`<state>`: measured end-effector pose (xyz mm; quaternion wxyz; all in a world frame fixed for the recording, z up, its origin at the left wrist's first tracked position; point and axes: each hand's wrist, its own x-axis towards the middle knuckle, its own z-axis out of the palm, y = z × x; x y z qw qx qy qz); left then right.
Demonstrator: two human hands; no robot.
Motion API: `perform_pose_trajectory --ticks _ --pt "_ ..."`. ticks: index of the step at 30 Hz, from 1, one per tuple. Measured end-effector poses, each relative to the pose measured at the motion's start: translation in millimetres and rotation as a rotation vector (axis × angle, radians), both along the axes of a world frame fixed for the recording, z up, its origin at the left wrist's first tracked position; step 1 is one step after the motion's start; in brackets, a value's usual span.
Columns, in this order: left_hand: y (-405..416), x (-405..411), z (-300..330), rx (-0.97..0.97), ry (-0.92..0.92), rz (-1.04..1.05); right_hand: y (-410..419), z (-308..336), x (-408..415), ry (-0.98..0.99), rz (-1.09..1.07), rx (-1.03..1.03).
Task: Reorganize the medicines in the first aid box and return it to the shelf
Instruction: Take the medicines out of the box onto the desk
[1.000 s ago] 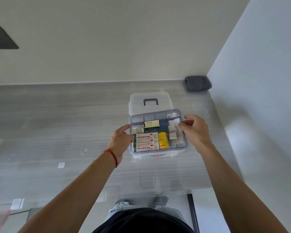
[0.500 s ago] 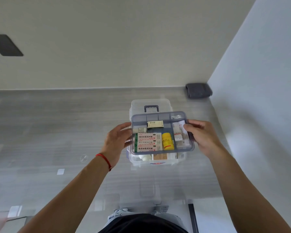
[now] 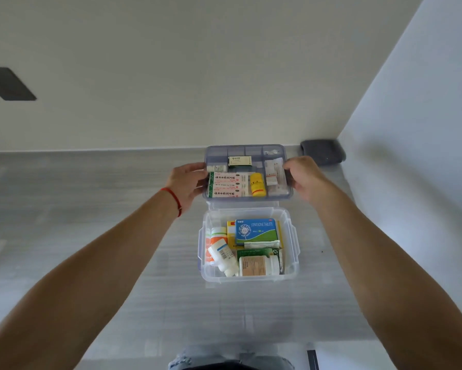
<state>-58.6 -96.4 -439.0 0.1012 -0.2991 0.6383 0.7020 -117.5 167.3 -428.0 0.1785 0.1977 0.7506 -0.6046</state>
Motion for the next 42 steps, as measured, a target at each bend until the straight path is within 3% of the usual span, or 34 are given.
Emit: perform_pose_trajectory --ticks 4,15,26,28,31,35,38,42 --pt "-0.1 -24.7 -10.2 0.056 -0.091 0.020 -6.6 -19.8 -23.0 -0.053 -0.052 -0.067" --pt "12.9 -40.5 -43.3 0.069 -0.289 -0.090 -11.1 -89.4 -41.3 -0.161 0.062 0.149" --pt "1.9 -35.1 -58.6 0.208 -0.268 0.001 -2.2 -93.4 -26.0 -0.074 0.240 0.251" --pt "2.4 -30.7 -55.5 0.113 -0.239 0.026 2.8 -86.6 -18.6 -0.019 0.276 0.304" --pt "3.2 -12.5 -47.1 -0.250 -0.098 -0.055 12.6 -72.2 -0.8 0.116 0.266 0.433" --pt "3.8 54.0 -27.0 -0.751 0.309 -0.319 24.3 -46.3 49.3 0.484 0.257 0.579" --pt "5.8 105.7 -22.3 -0.965 0.617 -0.557 26.5 -36.1 101.4 0.727 0.353 0.646" --pt "15.9 135.3 -25.5 -1.077 0.619 -0.892 16.0 -46.3 154.2 0.609 0.643 0.700"
